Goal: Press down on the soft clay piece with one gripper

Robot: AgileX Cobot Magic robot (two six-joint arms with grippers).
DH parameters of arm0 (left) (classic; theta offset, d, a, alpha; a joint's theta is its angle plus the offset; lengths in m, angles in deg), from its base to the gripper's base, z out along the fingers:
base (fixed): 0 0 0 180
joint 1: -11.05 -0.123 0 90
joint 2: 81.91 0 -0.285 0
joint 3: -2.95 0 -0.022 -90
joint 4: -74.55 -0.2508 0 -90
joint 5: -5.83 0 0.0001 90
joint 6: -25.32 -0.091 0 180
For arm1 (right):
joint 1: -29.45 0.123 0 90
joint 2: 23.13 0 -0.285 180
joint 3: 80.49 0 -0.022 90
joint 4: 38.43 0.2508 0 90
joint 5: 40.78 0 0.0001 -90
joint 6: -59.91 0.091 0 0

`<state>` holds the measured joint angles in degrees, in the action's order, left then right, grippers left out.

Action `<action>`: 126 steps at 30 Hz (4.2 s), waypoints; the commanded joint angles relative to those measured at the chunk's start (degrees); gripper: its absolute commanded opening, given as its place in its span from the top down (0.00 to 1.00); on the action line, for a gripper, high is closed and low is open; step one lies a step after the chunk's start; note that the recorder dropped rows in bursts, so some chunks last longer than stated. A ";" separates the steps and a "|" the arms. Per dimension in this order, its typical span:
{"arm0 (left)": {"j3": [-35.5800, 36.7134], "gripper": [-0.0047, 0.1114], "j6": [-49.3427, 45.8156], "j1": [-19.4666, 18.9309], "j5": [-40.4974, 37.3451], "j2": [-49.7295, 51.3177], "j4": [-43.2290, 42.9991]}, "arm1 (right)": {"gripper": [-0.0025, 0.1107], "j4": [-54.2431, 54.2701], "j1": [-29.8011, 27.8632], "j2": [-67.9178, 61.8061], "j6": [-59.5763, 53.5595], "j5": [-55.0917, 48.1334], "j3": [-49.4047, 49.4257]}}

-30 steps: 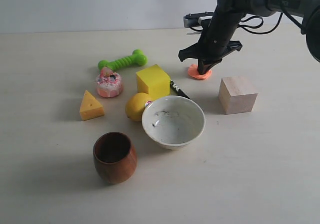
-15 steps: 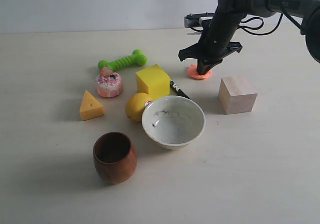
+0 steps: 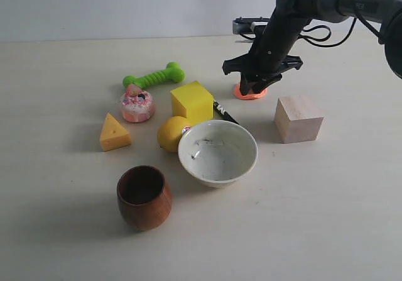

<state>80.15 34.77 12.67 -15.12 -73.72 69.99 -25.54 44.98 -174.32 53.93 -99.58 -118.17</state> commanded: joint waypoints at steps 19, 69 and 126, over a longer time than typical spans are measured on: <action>0.02 0.96 -0.31 0.33 0.48 -0.40 0.44 | 0.68 2.13 0.86 0.87 -0.23 -1.01 1.83; 0.02 0.96 -0.31 0.33 0.48 -0.40 0.44 | 0.91 2.51 0.86 4.01 -2.80 0.49 1.83; 0.02 0.96 -0.31 0.33 0.48 -0.40 0.44 | 0.98 14.06 0.80 79.33 -9.35 29.37 51.62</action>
<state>80.15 34.77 12.67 -15.12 -73.72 69.99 -10.92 45.89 -96.56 45.07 -70.12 -66.90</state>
